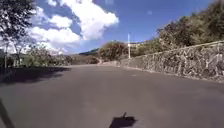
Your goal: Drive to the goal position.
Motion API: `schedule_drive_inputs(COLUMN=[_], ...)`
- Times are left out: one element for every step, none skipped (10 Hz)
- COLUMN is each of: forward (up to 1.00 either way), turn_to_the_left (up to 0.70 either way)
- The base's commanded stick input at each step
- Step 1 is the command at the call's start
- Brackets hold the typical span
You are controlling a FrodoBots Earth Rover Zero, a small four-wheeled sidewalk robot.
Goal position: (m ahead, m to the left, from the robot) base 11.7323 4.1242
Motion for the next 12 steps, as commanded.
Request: schedule_drive_inputs(forward=[0.50, 0.50, 0.50, 0.50, 0.50, 0.50, 0.50, 0.50, 0.50, 0.50, 0.50, 0.50], turn_to_the_left=[0.00, 0.00, 0.00, 0.00, 0.00, 0.00, 0.00, 0.00, 0.00, 0.00, 0.00, 0.00])
